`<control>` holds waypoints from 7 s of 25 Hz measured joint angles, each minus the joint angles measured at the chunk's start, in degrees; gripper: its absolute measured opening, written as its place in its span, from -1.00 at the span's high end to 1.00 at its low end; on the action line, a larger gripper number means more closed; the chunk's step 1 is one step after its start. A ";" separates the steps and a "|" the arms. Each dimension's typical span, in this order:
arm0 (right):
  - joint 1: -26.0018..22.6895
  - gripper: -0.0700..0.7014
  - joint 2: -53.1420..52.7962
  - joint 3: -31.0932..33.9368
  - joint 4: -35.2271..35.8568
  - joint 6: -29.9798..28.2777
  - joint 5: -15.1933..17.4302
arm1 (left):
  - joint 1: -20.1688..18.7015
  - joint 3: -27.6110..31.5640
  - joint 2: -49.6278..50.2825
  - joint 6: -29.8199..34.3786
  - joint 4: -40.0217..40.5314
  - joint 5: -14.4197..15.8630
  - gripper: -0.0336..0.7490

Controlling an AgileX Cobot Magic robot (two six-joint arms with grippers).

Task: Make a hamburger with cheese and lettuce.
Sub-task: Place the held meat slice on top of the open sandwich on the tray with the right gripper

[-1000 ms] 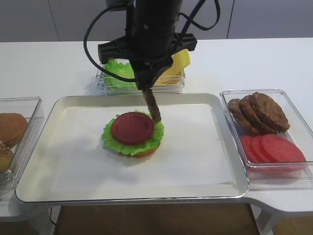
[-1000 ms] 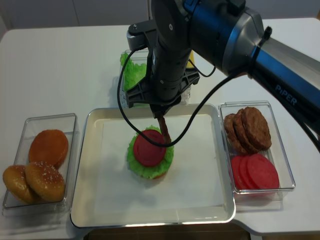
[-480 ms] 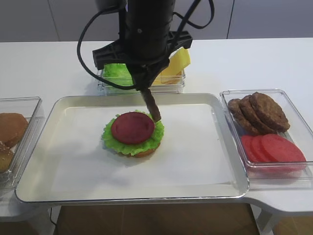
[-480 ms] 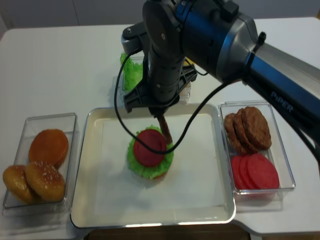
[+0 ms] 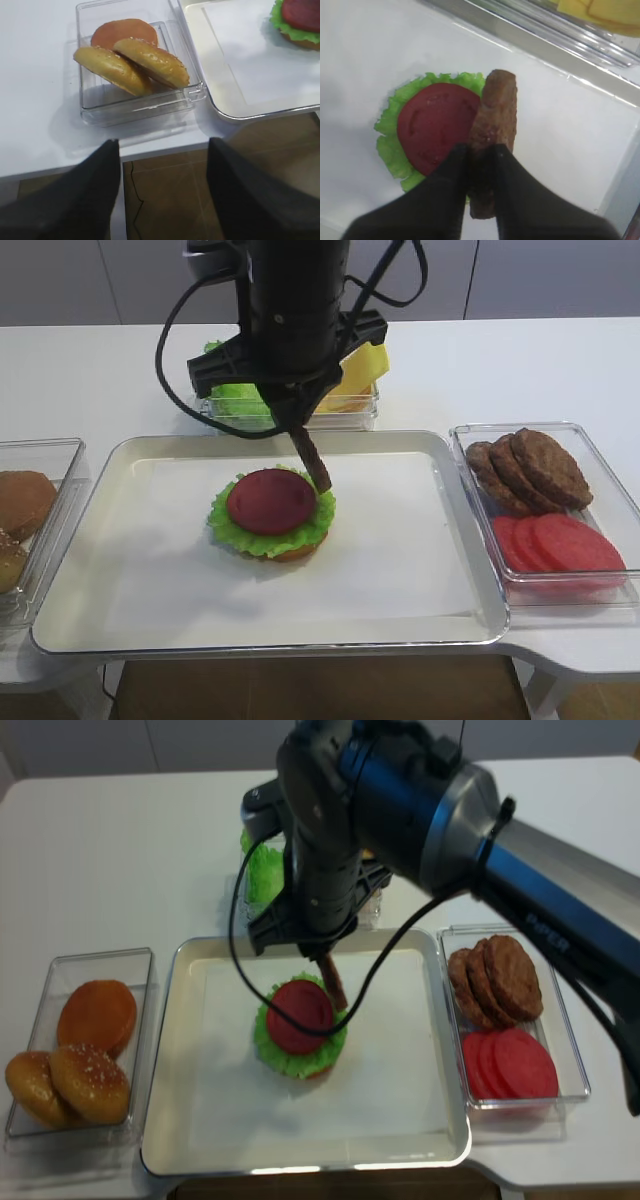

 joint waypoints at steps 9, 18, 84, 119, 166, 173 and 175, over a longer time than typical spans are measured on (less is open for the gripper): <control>1.73 0.46 0.09 0.00 -2.79 0.20 -0.10 | 0.00 0.00 0.00 0.00 0.00 0.00 -0.14; 2.07 0.46 0.09 0.00 -2.81 0.20 -0.10 | 0.00 0.00 0.00 0.00 0.00 0.00 -0.14; 2.07 0.45 0.09 0.00 -1.70 0.20 -0.10 | 0.00 0.00 0.00 0.00 0.00 0.00 -0.14; 2.07 0.41 0.66 0.00 -0.95 0.20 -0.10 | 0.00 0.00 0.00 0.00 0.00 0.00 -0.14; 2.07 -0.02 0.66 -0.05 1.50 0.47 -0.10 | 0.00 0.00 0.00 0.00 0.00 0.00 -0.14; 2.07 -0.02 0.66 -0.05 3.07 0.47 -0.10 | 0.00 0.00 0.00 0.00 0.00 0.00 -0.14; 2.07 -0.02 0.66 -0.14 4.68 0.47 -0.10 | 0.00 0.00 0.00 0.00 0.00 0.00 -0.14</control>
